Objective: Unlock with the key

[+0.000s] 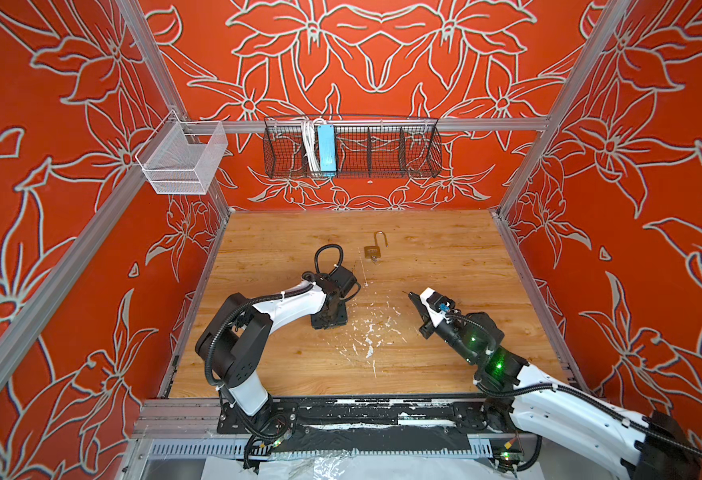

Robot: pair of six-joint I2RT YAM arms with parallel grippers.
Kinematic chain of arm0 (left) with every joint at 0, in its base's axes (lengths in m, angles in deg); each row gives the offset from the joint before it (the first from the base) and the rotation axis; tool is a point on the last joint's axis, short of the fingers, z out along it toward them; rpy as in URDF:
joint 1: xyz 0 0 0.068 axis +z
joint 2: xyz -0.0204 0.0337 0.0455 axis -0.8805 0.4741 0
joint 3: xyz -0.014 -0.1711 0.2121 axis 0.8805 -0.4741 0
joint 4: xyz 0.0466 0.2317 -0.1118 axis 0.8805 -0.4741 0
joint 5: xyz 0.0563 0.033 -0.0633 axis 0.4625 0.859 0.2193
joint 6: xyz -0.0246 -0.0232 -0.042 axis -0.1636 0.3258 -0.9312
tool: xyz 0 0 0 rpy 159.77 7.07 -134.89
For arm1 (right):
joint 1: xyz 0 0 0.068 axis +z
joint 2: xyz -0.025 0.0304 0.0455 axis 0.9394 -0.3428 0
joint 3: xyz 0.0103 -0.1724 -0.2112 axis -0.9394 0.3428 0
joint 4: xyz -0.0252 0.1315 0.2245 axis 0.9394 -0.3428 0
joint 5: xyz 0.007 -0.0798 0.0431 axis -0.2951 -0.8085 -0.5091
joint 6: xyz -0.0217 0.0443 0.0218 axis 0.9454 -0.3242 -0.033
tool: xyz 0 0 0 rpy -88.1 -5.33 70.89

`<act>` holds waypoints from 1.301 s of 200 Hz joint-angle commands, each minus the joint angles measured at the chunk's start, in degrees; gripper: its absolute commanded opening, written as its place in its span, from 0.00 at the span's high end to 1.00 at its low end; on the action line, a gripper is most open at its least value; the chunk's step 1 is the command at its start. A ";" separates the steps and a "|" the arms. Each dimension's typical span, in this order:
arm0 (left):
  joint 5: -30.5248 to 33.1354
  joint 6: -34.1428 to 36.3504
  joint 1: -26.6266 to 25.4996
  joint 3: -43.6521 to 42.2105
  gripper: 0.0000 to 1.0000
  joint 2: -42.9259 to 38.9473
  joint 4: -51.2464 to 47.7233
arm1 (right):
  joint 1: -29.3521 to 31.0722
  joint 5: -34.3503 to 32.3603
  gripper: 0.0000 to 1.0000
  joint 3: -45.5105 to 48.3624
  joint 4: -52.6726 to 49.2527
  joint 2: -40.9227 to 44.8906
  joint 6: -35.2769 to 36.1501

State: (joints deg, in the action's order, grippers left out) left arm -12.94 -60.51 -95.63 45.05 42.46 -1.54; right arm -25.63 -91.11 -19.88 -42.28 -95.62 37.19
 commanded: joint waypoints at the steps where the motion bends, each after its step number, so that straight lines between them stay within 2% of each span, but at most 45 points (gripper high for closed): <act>1: -0.27 -1.58 -0.43 -0.11 0.48 0.57 0.02 | -0.32 1.15 1.00 0.12 0.34 0.04 -0.39; 62: 0.79 -2.53 -1.14 0.76 0.44 2.01 -2.33 | -0.46 1.11 1.00 0.06 -0.10 0.65 -0.30; 82: 3.29 -2.51 -1.68 1.09 0.44 -1.10 -3.18 | -0.46 1.18 1.00 0.31 -0.27 1.40 -0.29; 107: 7.52 -0.46 -3.86 0.61 0.45 -13.12 -2.59 | -0.41 1.33 1.00 0.67 0.07 1.80 0.59; 122: 8.22 2.51 -4.56 -1.73 0.46 -22.03 1.22 | -0.44 1.86 1.00 1.44 2.44 0.86 2.65; 149: 6.94 9.12 -4.78 -16.83 0.45 -37.84 23.19 | -0.43 4.68 1.00 3.82 8.66 -1.09 6.86; 159: 4.37 11.30 -4.74 -21.73 0.46 -43.17 30.71 | -0.45 5.98 1.00 3.07 6.83 -1.53 8.06; 170: 2.40 10.65 -4.74 -24.19 0.47 -47.19 34.06 | -0.43 8.74 1.00 1.27 3.31 -2.82 10.32; 184: 1.89 2.92 -4.65 -23.99 0.43 -49.65 32.38 | -0.08 9.89 1.00 2.19 7.85 -6.21 14.51; 199: -4.29 -3.27 -4.70 -22.48 0.39 -48.70 31.87 | 0.81 10.70 1.00 6.64 20.50 -10.40 20.42; 211: -8.34 -13.41 -4.65 -21.26 0.41 -45.43 31.59 | 3.11 11.05 1.00 7.68 24.20 -13.86 26.59; 218: -10.76 -19.96 -4.65 -20.14 0.42 -42.93 30.86 | 5.06 9.59 1.00 7.17 23.85 -15.70 29.70; 228: -14.94 -27.92 -4.65 -19.23 0.47 -39.88 31.61 | 7.60 6.81 1.00 6.57 24.30 -18.57 33.64; 241: -19.59 -38.49 -4.85 -22.01 0.49 -34.88 40.08 | 10.23 3.42 1.00 7.09 28.85 -22.40 37.90; 260: -21.47 -50.46 -6.08 -27.38 0.51 -29.87 55.75 | 11.48 4.12 1.00 7.94 33.99 -26.21 40.47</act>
State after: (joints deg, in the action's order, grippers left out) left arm -26.78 -88.57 -100.44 22.58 7.38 38.40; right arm -15.82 -85.60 -13.08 -19.15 -118.79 68.23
